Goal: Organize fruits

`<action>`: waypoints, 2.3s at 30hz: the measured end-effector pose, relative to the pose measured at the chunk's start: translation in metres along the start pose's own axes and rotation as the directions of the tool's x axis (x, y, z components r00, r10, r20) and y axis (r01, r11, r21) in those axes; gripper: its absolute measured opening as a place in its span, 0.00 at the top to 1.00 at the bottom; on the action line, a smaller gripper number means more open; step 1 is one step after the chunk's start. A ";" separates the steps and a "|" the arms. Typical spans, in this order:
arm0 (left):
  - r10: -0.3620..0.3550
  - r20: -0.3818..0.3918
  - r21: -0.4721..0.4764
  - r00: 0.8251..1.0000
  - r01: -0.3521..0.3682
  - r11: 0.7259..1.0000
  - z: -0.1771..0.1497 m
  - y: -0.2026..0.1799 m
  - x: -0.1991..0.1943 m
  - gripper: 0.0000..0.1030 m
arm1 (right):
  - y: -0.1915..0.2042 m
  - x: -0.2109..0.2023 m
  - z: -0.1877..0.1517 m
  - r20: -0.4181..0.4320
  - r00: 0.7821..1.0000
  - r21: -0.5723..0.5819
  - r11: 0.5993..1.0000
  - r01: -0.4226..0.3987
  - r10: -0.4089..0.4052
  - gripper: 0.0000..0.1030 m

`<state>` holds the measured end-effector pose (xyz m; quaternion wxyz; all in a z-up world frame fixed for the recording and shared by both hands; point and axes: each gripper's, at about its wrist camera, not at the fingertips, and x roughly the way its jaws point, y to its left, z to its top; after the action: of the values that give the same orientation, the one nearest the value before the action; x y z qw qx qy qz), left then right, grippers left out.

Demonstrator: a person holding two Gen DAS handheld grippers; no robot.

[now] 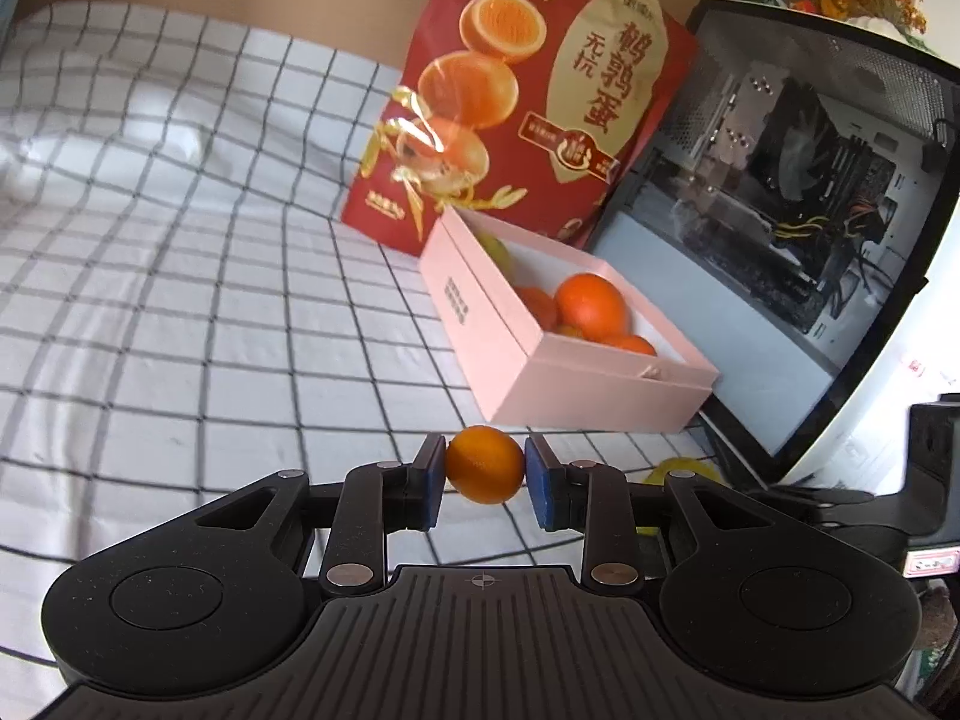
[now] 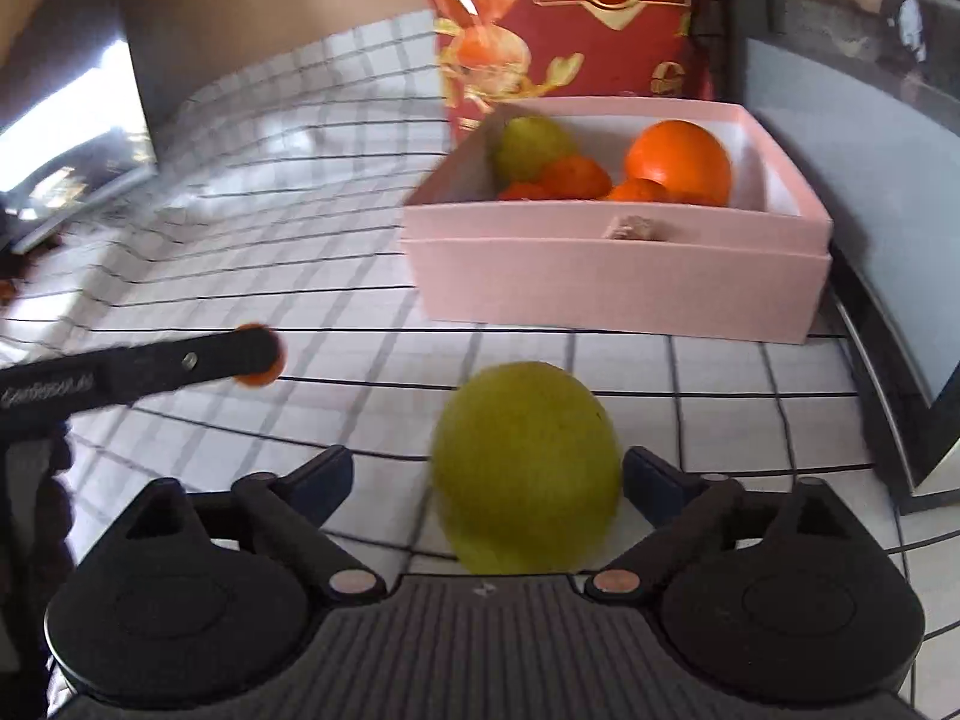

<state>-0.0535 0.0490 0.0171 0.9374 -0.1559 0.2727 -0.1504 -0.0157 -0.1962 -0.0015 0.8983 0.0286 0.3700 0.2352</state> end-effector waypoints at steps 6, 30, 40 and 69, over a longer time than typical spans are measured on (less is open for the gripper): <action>0.065 -0.029 0.113 0.997 -0.062 0.992 -0.009 -0.018 0.001 0.68 | 0.016 -0.012 -0.008 0.066 0.997 -0.134 0.990 0.047 -0.038 0.11; 0.044 -0.114 0.304 0.993 -0.008 0.953 -0.030 -0.068 0.031 0.68 | 0.000 -0.012 -0.011 0.071 0.994 -0.132 0.987 0.091 -0.082 0.43; -0.055 0.032 0.141 0.998 0.050 0.989 0.058 -0.062 0.059 0.68 | -0.004 -0.056 0.052 0.264 0.957 -0.082 0.987 0.141 -0.115 0.43; 0.050 0.231 -0.162 0.972 -0.012 0.987 0.068 0.047 0.069 0.66 | -0.027 0.096 0.183 0.124 0.955 0.111 0.960 0.256 -0.269 0.43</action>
<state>0.0495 0.0804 0.0219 0.9498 -0.2428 0.1735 -0.0937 0.1784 -0.1552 0.0631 0.9427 0.0374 0.3180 0.0934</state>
